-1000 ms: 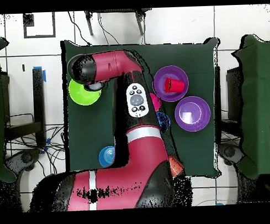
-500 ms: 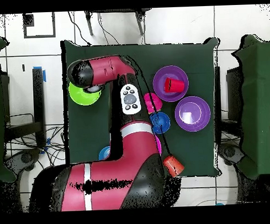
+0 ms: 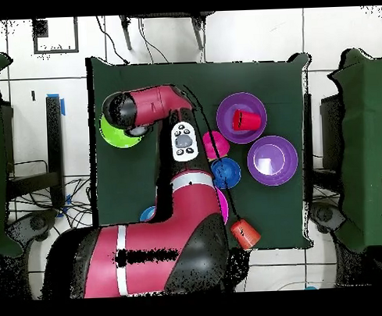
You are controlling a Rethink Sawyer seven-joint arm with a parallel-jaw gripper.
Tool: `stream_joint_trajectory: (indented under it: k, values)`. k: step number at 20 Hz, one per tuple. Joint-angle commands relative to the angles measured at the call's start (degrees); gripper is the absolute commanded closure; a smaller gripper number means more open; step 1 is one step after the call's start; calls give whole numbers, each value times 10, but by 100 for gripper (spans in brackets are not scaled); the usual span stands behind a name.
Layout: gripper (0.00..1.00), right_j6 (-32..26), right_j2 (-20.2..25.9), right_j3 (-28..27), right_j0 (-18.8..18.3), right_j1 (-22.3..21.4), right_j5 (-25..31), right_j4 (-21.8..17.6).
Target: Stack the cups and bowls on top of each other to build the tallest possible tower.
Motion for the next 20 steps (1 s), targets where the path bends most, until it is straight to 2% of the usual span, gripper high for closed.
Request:
stream_joint_trajectory:
  k: [1, 9, 11, 14, 17, 20]
  values:
    - [100, 21, -4, -8, 11, 11, -19, -34]
    - [100, 12, 0, -34, 12, 15, 14, -23]
    - [100, -7, 0, -46, 10, 0, 48, -22]
    - [100, -106, 17, -61, -20, -42, 148, -20]
    - [100, -211, 43, -115, -52, -53, 256, -29]
    - [100, -297, 70, -164, -78, -52, 339, -46]
